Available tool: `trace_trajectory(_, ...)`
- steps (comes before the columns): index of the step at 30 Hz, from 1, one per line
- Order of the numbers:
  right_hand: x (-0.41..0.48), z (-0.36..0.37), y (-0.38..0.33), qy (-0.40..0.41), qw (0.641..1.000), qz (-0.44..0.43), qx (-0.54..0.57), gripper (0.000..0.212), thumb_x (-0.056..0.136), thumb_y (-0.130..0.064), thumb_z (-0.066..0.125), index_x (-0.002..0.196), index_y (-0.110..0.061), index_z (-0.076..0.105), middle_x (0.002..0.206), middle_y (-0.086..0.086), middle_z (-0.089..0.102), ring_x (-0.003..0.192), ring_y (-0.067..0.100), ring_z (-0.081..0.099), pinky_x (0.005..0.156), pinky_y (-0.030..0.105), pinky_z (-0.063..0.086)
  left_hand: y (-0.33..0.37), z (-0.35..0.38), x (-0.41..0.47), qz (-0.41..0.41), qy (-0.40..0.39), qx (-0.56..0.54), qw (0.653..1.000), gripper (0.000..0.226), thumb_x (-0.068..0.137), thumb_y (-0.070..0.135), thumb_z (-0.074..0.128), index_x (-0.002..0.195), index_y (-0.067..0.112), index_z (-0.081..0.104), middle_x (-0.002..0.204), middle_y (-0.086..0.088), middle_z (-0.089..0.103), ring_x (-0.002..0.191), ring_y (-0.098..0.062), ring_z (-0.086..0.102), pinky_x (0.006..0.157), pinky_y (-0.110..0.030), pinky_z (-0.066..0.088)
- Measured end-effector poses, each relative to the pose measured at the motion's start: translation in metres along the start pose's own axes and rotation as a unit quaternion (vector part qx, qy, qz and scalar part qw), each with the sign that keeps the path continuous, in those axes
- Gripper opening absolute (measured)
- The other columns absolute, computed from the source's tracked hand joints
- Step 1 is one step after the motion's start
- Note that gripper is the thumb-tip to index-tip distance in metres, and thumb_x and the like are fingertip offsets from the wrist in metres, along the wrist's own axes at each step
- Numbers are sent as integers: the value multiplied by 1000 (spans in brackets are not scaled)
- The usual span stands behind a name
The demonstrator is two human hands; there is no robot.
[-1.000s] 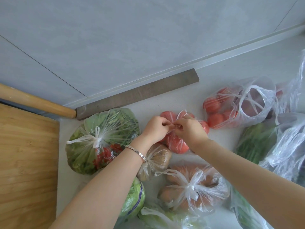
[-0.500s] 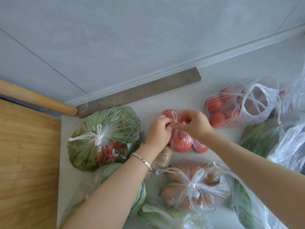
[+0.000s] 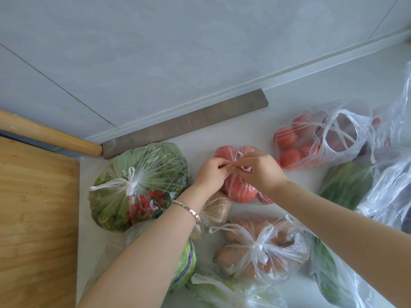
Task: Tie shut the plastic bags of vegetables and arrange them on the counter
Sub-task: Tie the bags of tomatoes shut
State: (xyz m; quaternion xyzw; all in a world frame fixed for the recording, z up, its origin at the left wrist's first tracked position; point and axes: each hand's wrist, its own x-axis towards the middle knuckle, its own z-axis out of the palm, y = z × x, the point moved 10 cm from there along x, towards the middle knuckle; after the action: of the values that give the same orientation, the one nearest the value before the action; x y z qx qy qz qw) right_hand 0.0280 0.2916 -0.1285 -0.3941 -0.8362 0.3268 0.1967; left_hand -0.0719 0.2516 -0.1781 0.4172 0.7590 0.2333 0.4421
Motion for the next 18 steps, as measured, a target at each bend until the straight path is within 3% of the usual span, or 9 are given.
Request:
trace_trajectory(3, -6, -5, -18, 43, 988, -122, -86, 10, 73, -19, 65, 71, -16, 75, 67, 5, 67, 57, 24, 62, 37, 29, 49, 2, -1, -2, -7, -13, 3, 1000, 20, 89, 21, 59, 98, 8, 69, 85, -5, 65, 77, -12, 55, 70, -22, 42)
trace_trajectory(6, -9, -3, -24, 30, 976, -163, -141, 17, 74, -22, 56, 69, -21, 72, 72, 5, 64, 60, 23, 60, 30, 25, 42, 6, -4, -2, 5, -17, 35, 999, 16, 87, 21, 60, 92, 9, 70, 83, -5, 67, 75, -14, 56, 72, -27, 43)
trace_trajectory(10, -18, 9, -24, 10, 970, -192, -151, 20, 72, -16, 52, 62, -18, 69, 65, 1, 62, 57, 19, 60, 32, 21, 40, 14, -15, 4, 46, 43, 178, 982, 16, 88, 15, 56, 88, 12, 71, 99, -4, 65, 90, -21, 59, 78, -31, 45)
trace_trajectory(14, -20, 13, -13, -3, 984, -134, -118, 20, 73, -17, 52, 60, -17, 68, 61, -1, 62, 54, 19, 60, 36, 18, 41, 18, -13, 3, 45, 93, 247, 963, 21, 92, 14, 49, 92, 10, 70, 105, -5, 60, 94, -25, 59, 73, -30, 41)
trace_trajectory(16, -18, 13, -6, -26, 995, -56, -84, 17, 72, -15, 54, 65, -16, 70, 64, -1, 62, 58, 21, 61, 43, 18, 40, 20, -11, 1, 46, 97, 270, 957, 20, 91, 14, 50, 92, 10, 69, 104, -6, 60, 94, -27, 59, 71, -30, 40)
trace_trajectory(18, -13, 12, 5, -82, 992, 69, -73, 15, 80, -13, 58, 81, -16, 72, 78, 1, 65, 74, 22, 62, 56, 26, 46, 27, -11, -1, 70, 78, 296, 949, 17, 90, 14, 52, 92, 10, 69, 104, -6, 61, 97, -28, 58, 73, -31, 42)
